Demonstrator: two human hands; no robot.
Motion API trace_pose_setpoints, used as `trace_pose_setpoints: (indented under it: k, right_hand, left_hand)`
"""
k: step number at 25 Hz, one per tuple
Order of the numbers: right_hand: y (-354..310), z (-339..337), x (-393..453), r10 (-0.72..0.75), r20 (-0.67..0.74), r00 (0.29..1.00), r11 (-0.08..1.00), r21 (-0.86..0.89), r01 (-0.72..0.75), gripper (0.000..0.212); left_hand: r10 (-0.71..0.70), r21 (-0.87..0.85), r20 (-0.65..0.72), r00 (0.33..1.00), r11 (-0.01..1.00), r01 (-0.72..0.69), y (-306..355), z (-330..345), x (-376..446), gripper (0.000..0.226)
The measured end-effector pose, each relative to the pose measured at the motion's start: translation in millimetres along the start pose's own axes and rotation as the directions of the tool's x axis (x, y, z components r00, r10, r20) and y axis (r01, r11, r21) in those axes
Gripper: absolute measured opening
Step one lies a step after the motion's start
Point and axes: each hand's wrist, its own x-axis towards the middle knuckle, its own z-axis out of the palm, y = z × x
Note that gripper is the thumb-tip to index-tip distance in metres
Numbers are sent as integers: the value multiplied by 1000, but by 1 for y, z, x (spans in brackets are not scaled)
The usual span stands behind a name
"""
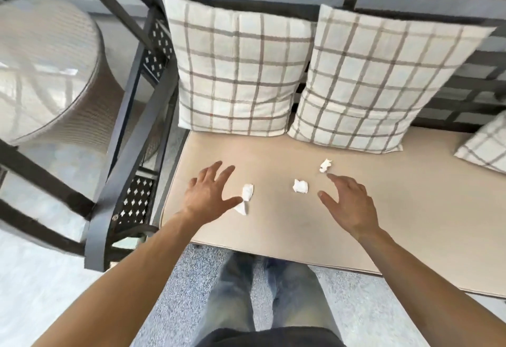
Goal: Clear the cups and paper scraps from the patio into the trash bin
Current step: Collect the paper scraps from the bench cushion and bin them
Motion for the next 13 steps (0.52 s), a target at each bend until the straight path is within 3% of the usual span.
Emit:
trace_pose_setpoints:
  k: [7, 13]
  right_hand:
    - [10, 82, 45, 133, 21, 991, 989, -63, -131, 49]
    - [-4, 149, 91, 115, 66, 991, 993, 8, -116, 46]
  left_hand:
    - [-7, 1, 284, 959, 1000, 7, -17, 107, 41, 87]
    - [-139, -159, 170, 976, 973, 167, -14, 166, 55, 63]
